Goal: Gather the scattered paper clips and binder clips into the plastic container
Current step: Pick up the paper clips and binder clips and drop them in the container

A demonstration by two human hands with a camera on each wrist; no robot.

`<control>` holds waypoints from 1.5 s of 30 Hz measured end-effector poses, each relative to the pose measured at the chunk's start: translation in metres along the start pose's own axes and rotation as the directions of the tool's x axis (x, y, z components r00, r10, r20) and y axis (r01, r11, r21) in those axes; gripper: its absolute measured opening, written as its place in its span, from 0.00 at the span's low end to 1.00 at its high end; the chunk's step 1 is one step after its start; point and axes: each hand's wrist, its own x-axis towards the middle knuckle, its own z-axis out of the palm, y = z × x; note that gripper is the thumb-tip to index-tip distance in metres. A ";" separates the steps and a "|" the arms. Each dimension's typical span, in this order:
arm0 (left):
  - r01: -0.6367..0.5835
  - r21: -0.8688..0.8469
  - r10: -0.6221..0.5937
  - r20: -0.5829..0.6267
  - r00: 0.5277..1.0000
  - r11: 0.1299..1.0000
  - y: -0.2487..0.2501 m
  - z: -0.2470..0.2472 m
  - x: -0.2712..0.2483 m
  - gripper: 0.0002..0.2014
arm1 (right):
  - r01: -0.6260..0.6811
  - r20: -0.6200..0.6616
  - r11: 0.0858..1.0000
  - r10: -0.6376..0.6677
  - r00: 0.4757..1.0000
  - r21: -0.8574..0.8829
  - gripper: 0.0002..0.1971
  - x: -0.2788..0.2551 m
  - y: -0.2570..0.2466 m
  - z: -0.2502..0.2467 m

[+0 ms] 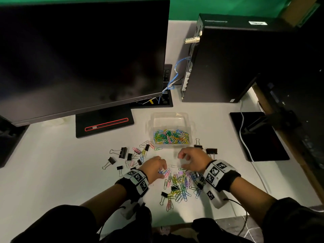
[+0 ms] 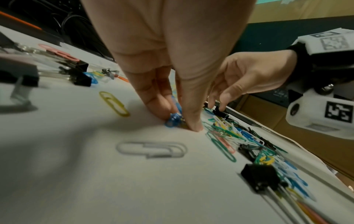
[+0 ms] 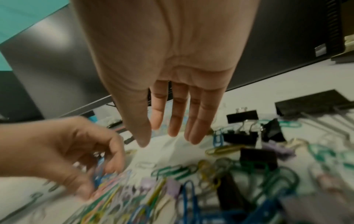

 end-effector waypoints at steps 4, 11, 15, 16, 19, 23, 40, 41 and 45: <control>0.045 -0.019 -0.046 -0.029 0.999 0.999 0.001 0.000 0.004 0.13 | 0.040 0.064 0.997 -0.036 0.997 -0.065 0.26 0.006 -0.011 0.020; 0.116 -0.211 -0.138 -0.092 0.986 0.971 -0.012 -0.004 0.001 0.06 | 0.064 0.119 0.993 -0.052 0.992 -0.095 0.27 0.014 -0.027 0.044; 0.111 -0.365 -0.153 -0.089 0.984 0.924 -0.021 -0.012 0.000 0.06 | 0.099 0.165 0.991 -0.083 0.983 -0.088 0.10 0.016 -0.032 0.042; 0.122 -0.434 -0.171 -0.075 0.982 0.893 -0.021 -0.015 0.000 0.09 | 0.105 0.168 0.991 -0.090 0.982 -0.083 0.07 0.017 -0.032 0.040; 0.152 -0.601 -0.220 -0.041 0.975 0.785 -0.017 -0.026 0.001 0.11 | 0.091 0.146 0.994 -0.082 0.986 -0.055 0.04 0.019 -0.027 0.033; 0.141 -0.753 -0.207 0.007 0.978 0.643 -0.006 -0.047 0.006 0.10 | 0.058 0.039 0.998 -0.059 0.998 0.029 0.06 0.022 -0.018 0.024; 0.030 -0.921 -0.236 -0.068 0.969 0.388 0.012 -0.075 0.027 0.16 | 0.128 0.216 0.985 -0.101 0.971 -0.114 0.05 0.021 -0.035 0.033; 0.023 -0.876 -0.210 -0.090 0.973 0.482 0.010 -0.073 0.025 0.14 | 0.120 0.205 0.987 -0.096 0.974 -0.104 0.05 0.022 -0.035 0.031; -0.023 -0.498 -0.057 -0.144 0.988 0.867 -0.001 -0.057 0.013 0.07 | 0.084 0.124 0.996 -0.083 0.989 -0.005 0.08 0.023 -0.030 0.019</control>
